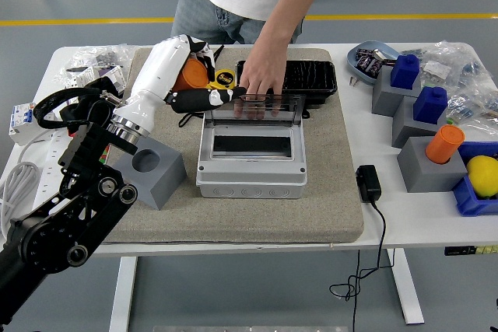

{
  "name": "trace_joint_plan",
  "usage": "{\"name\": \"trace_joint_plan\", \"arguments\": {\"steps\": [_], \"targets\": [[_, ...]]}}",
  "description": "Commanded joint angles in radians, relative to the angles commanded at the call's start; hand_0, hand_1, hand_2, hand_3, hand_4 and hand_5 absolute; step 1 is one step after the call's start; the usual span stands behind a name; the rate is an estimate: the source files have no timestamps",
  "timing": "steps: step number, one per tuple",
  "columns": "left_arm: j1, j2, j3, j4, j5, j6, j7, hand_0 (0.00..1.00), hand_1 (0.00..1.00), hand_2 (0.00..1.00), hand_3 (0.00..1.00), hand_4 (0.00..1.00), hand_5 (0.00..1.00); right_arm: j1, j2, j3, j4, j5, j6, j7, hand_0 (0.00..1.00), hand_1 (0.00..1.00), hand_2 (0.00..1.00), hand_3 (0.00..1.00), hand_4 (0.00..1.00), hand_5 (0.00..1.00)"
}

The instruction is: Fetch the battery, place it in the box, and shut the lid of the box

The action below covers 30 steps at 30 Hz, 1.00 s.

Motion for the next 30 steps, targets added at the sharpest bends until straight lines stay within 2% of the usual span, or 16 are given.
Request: {"name": "trace_joint_plan", "arguments": {"steps": [1, 2, 4, 10, 19, 30], "targets": [[-0.013, -0.001, 0.021, 0.016, 0.015, -0.007, 0.016, 0.035, 0.002, 0.017, 0.002, 0.998, 0.523, 0.002, -0.002, 0.001, 0.0, -0.001, 0.0, 0.0, 0.793, 0.733, 0.73, 0.781, 0.998, 0.998], [-0.024, -0.002, 0.041, 0.03, 0.021, -0.008, 0.021, 0.034, 0.002, 0.017, 0.002, 0.995, 0.645, 0.004, -0.005, 0.002, 0.0, -0.002, 0.0, 0.0, 0.793, 0.733, 0.729, 0.781, 0.998, 0.998], [-0.037, -0.004, 0.071, 0.047, 0.026, -0.011, 0.03, 0.034, 0.002, 0.017, 0.002, 0.995, 0.645, 0.006, -0.011, 0.005, 0.0, -0.005, 0.0, 0.001, 0.793, 0.733, 0.729, 0.781, 0.998, 0.998], [-0.04, -0.009, 0.094, 0.058, 0.025, -0.023, 0.048, 0.035, 0.002, 0.016, 0.002, 0.993, 0.677, 0.009, -0.017, 0.025, -0.003, -0.021, 0.001, 0.002, 0.792, 0.732, 0.73, 0.781, 0.998, 0.998], [-0.027, 0.016, 0.087, 0.054, 0.033, -0.044, 0.078, 0.035, 0.002, 0.013, 0.002, 0.993, 0.69, 0.007, -0.022, 0.046, -0.005, -0.034, 0.003, 0.002, 0.792, 0.732, 0.729, 0.781, 0.998, 0.998], [-0.018, 0.024, 0.081, 0.052, 0.048, -0.05, 0.099, 0.036, 0.002, 0.012, 0.002, 0.991, 0.696, 0.011, -0.028, 0.062, -0.004, -0.04, 0.0, 0.004, 0.791, 0.732, 0.729, 0.781, 0.998, 0.998]]}}
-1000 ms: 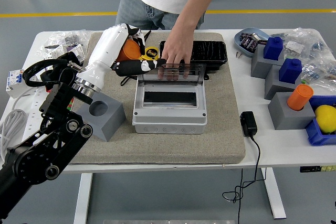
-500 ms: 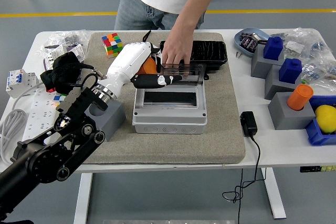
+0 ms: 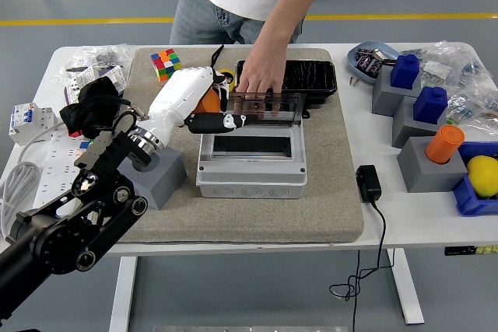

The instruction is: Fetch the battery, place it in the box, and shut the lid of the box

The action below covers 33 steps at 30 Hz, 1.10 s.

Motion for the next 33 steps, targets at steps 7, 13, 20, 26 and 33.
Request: {"name": "trace_joint_plan", "arguments": {"steps": [7, 13, 20, 26, 33], "targets": [[0.0, -0.003, 0.007, 0.005, -0.006, -0.003, 0.0, 0.036, 0.002, 0.012, 0.002, 0.993, 0.705, -0.002, 0.002, 0.019, -0.002, -0.011, 0.003, 0.002, 0.791, 0.732, 0.729, 0.78, 0.998, 0.998], [-0.017, -0.001, -0.009, 0.012, -0.015, 0.007, -0.019, 0.036, 0.002, 0.012, 0.002, 0.996, 0.707, -0.004, 0.001, 0.044, -0.009, -0.037, 0.008, 0.002, 0.791, 0.732, 0.729, 0.781, 0.998, 0.998], [-0.017, 0.041, -0.008, -0.027, -0.098, -0.058, 0.032, 0.036, 0.002, 0.011, 0.002, 0.989, 0.672, 0.004, -0.012, 0.04, -0.006, -0.025, 0.003, 0.005, 0.791, 0.731, 0.728, 0.781, 0.998, 0.998], [-0.007, 0.102, 0.009, -0.109, -0.209, -0.11, 0.102, 0.036, 0.002, 0.012, 0.002, 0.961, 0.672, 0.004, -0.015, 0.052, -0.008, -0.035, 0.005, 0.004, 0.791, 0.731, 0.728, 0.781, 0.998, 0.998], [-0.006, 0.14, 0.051, -0.173, -0.402, -0.13, 0.141, 0.034, 0.002, 0.012, 0.002, 0.959, 0.674, 0.008, -0.022, 0.067, -0.008, -0.042, 0.004, 0.004, 0.791, 0.732, 0.728, 0.781, 0.998, 0.998]]}}
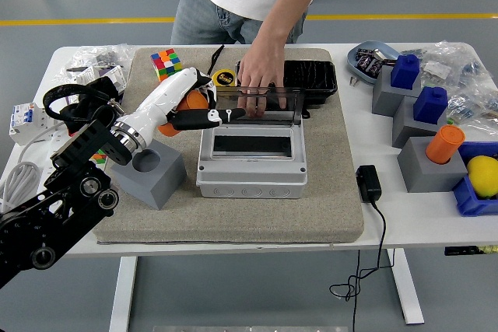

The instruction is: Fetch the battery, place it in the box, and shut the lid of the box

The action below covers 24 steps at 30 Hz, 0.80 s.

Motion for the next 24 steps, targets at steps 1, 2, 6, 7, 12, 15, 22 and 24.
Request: {"name": "trace_joint_plan", "arguments": {"steps": [1, 2, 6, 7, 12, 15, 22, 24], "targets": [[-0.001, 0.0, 0.007, -0.004, -0.021, -0.004, 0.006, 0.034, 0.002, 0.012, 0.002, 0.959, 0.674, 0.0, 0.0, -0.002, 0.001, 0.003, 0.0, 0.0, 0.791, 0.732, 0.728, 0.781, 0.998, 0.998], [-0.003, 0.0, 0.015, -0.004, -0.038, -0.01, 0.009, 0.034, 0.002, 0.012, 0.002, 0.959, 0.674, 0.0, 0.0, -0.003, 0.001, 0.003, 0.0, 0.0, 0.791, 0.732, 0.728, 0.781, 0.998, 0.998], [-0.015, -0.002, 0.049, 0.017, -0.149, -0.036, 0.02, 0.028, 0.002, 0.013, 0.002, 0.95, 0.678, -0.001, 0.001, 0.005, -0.001, -0.005, 0.002, 0.0, 0.791, 0.732, 0.728, 0.781, 0.998, 0.998], [-0.021, -0.006, 0.059, 0.029, -0.183, -0.041, 0.021, 0.028, 0.002, 0.013, 0.002, 0.95, 0.678, -0.001, 0.001, 0.002, -0.001, -0.003, 0.003, 0.0, 0.791, 0.732, 0.728, 0.781, 0.998, 0.998], [-0.042, -0.034, 0.097, 0.066, -0.255, -0.026, 0.007, 0.026, 0.002, 0.013, 0.002, 0.941, 0.671, 0.002, 0.001, -0.008, 0.0, 0.001, 0.003, 0.0, 0.791, 0.732, 0.728, 0.781, 0.998, 0.998], [-0.055, -0.054, 0.114, 0.078, -0.265, -0.018, 0.0, 0.026, 0.002, 0.013, 0.002, 0.941, 0.671, 0.002, 0.0, -0.013, 0.0, 0.003, 0.003, -0.001, 0.791, 0.732, 0.728, 0.781, 0.998, 0.998], [-0.074, -0.098, 0.134, 0.09, -0.234, -0.003, -0.04, 0.024, 0.002, 0.015, 0.002, 0.91, 0.645, 0.0, -0.001, -0.012, -0.002, -0.001, 0.003, -0.003, 0.791, 0.732, 0.728, 0.78, 0.998, 0.998], [-0.081, -0.106, 0.141, 0.1, -0.234, 0.001, -0.054, 0.026, 0.002, 0.015, 0.002, 0.907, 0.639, 0.001, -0.001, -0.014, -0.002, -0.001, 0.002, -0.003, 0.792, 0.732, 0.728, 0.78, 0.998, 0.998]]}}
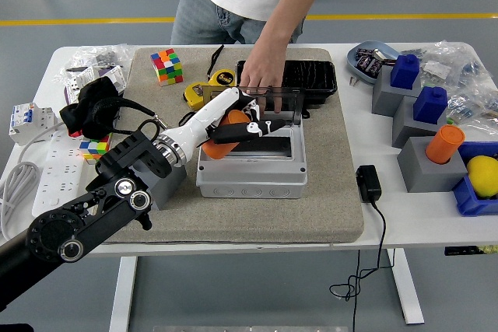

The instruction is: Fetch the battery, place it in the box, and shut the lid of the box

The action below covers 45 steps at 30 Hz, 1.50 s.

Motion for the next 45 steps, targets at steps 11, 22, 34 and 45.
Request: {"name": "trace_joint_plan", "arguments": {"steps": [11, 22, 34, 45], "targets": [[-0.065, -0.074, 0.054, 0.163, -0.068, 0.037, -0.087, 0.029, 0.002, 0.015, 0.002, 0.903, 0.631, 0.005, -0.001, -0.019, 0.001, 0.011, -0.002, -0.001, 0.791, 0.731, 0.728, 0.781, 0.998, 0.998], [-0.105, -0.129, 0.061, 0.281, -0.057, 0.094, -0.154, 0.032, 0.002, 0.015, 0.002, 0.903, 0.631, 0.009, -0.001, -0.018, 0.0, 0.007, -0.001, -0.001, 0.79, 0.732, 0.728, 0.781, 0.998, 0.998], [-0.102, -0.144, 0.069, 0.327, -0.063, 0.136, -0.25, 0.034, 0.002, 0.018, 0.002, 0.907, 0.636, 0.009, 0.0, -0.015, 0.0, 0.006, -0.001, -0.001, 0.791, 0.732, 0.728, 0.78, 0.998, 0.998], [-0.088, -0.127, 0.091, 0.294, -0.027, 0.117, -0.241, 0.039, 0.002, 0.027, 0.002, 0.921, 0.645, 0.009, 0.001, -0.011, 0.0, 0.005, -0.002, -0.001, 0.79, 0.731, 0.728, 0.781, 0.998, 0.998]]}}
